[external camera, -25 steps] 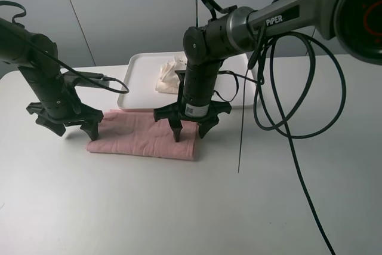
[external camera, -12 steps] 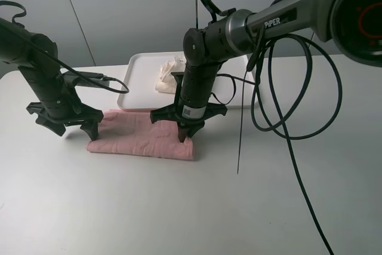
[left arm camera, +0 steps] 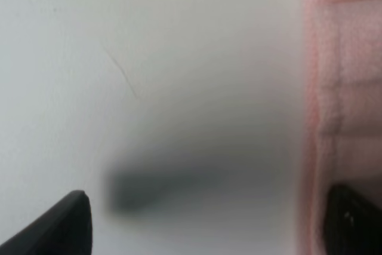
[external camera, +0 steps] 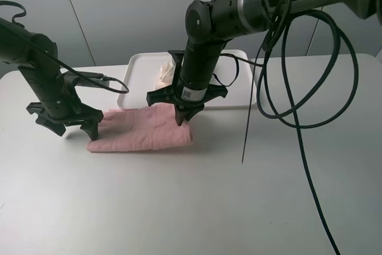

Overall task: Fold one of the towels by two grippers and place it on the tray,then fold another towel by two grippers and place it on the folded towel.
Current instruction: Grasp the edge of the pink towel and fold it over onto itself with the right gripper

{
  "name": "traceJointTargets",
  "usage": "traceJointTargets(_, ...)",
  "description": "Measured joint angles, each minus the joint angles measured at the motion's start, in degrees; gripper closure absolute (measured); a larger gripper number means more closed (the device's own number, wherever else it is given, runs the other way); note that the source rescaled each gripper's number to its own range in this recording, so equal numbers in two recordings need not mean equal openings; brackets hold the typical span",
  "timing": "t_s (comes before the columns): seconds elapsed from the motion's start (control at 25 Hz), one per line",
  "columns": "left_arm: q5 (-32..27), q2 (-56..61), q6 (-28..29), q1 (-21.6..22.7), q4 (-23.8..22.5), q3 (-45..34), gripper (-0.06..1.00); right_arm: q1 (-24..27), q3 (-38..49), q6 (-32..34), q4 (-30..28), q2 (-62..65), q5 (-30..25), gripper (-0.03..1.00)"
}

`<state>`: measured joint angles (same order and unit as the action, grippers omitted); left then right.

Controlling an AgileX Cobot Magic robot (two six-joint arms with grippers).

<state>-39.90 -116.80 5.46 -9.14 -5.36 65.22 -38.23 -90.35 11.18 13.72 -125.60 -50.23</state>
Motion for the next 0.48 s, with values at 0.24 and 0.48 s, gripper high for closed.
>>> traceJointTargets(0.24,0.0,0.0,0.0,0.0,0.0,0.0,-0.05,0.0,0.0,-7.5,10.9,1.3,-0.7,0.93)
traceJointTargets(0.48,0.0,0.0,0.0,0.0,0.0,0.0,-0.05,0.0,0.0,-11.9,20.6,1.0,1.4,0.93)
